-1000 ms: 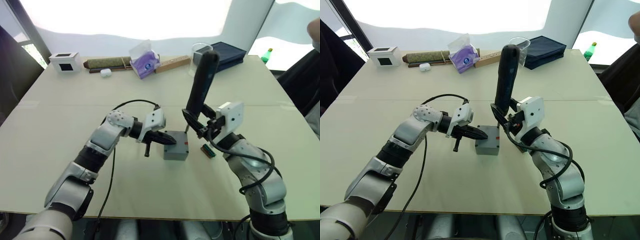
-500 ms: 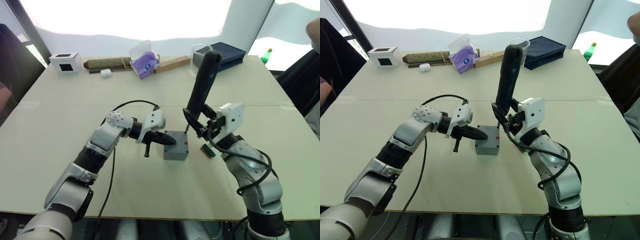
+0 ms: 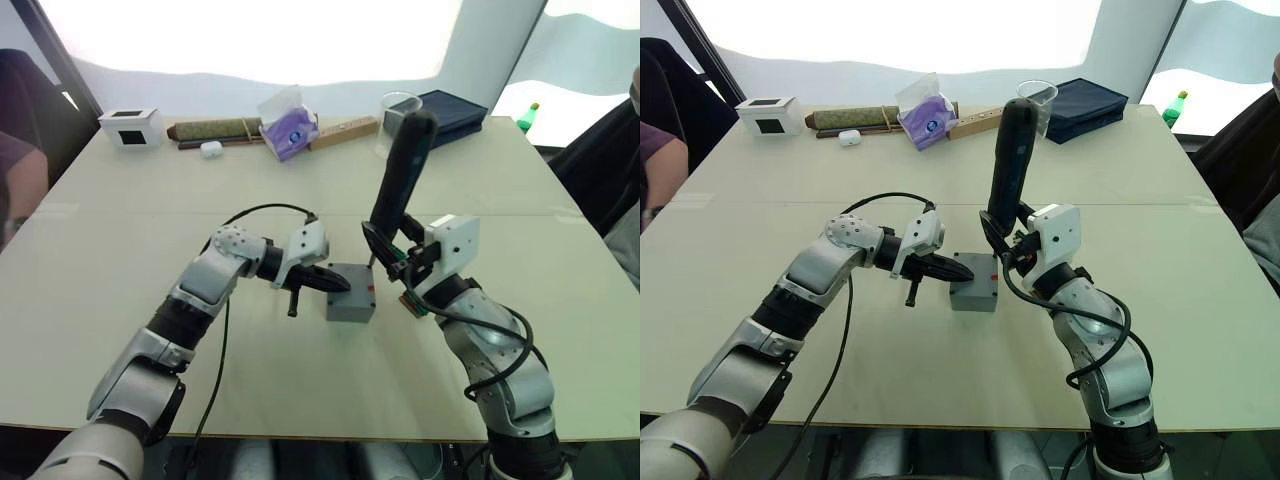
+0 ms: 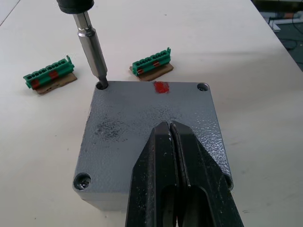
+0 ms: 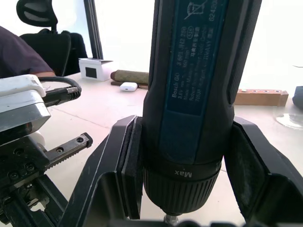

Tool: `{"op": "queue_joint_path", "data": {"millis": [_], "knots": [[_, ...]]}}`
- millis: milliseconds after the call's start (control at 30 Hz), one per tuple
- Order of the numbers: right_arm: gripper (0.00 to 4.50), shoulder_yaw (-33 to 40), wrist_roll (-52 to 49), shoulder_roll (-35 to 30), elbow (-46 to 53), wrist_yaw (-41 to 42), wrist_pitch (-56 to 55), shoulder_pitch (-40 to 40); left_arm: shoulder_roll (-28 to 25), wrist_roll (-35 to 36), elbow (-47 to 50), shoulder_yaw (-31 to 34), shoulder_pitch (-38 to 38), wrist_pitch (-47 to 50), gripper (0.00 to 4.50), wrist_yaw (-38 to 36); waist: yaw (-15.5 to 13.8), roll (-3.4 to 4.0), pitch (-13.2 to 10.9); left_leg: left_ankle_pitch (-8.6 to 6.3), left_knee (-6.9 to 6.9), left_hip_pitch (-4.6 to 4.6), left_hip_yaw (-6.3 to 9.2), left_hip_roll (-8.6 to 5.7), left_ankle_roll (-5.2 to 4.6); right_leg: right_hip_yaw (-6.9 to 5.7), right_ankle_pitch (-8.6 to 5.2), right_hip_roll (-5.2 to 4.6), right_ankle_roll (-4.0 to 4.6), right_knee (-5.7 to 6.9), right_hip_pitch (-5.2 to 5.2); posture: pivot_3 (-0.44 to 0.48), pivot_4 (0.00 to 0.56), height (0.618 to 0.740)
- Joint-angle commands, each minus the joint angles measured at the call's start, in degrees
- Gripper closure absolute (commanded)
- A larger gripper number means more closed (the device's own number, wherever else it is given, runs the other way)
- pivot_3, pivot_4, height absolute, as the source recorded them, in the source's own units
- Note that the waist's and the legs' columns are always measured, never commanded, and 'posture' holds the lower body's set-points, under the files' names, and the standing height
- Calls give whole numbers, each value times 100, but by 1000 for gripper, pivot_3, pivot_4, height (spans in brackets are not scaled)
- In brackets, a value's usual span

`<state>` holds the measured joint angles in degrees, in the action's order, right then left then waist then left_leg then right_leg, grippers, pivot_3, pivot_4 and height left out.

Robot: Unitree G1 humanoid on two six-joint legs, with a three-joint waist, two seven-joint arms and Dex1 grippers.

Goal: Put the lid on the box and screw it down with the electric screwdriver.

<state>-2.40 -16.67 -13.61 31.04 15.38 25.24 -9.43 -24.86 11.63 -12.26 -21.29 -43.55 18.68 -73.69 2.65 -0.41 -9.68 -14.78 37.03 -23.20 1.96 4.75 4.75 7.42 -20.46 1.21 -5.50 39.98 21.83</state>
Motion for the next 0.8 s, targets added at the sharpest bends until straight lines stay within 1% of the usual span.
{"op": "queue_joint_path", "data": {"millis": [33, 100, 200, 267, 500, 800], "knots": [[2418, -139, 13, 58, -455, -38, 358, 206, -145, -306, -55, -193, 143, -104, 4500, -55, 0, -10, 9, -1, -1, 6, 0, 0, -1, 0, 0, 0, 1, 0, -6, 0, 150, 740], [2418, -183, 66, 31, -522, -44, 433, 199, -137, -283, -35, -183, 166, -94, 4500, -56, 0, -16, 15, -2, -4, 22, 0, 0, -3, 0, -2, 0, 2, -3, -21, 0, 150, 740], [2418, -253, 181, 10, -661, -147, 692, 197, -122, -272, 35, -176, 205, -50, 4500, -41, 1, -23, 32, -12, -21, 79, -1, 1, -20, 0, -5, 1, 6, -30, -80, 0, 150, 740], [2418, -321, 320, -26, -745, -212, 759, 178, -117, -273, 80, -179, 231, -24, 4500, -25, 1, -23, 59, -17, -23, 81, -1, 3, -28, 0, -6, 2, 7, -37, -84, 0, 150, 740], [2418, -343, 253, 121, -783, -201, 670, 115, -124, -265, 189, -156, 298, 64, 4500, 4, -9, -40, 86, -25, -25, 86, 0, 4, -39, 0, -6, 2, 7, -59, -102, 0, 150, 740], [2418, -362, 270, 72, -702, -137, 619, 175, -99, -270, 182, -167, 311, 47, 4500, 19, -8, -41, 87, -28, -25, 86, 0, 4, -44, 0, -6, 2, 7, -62, -103, 0, 150, 740]]}}
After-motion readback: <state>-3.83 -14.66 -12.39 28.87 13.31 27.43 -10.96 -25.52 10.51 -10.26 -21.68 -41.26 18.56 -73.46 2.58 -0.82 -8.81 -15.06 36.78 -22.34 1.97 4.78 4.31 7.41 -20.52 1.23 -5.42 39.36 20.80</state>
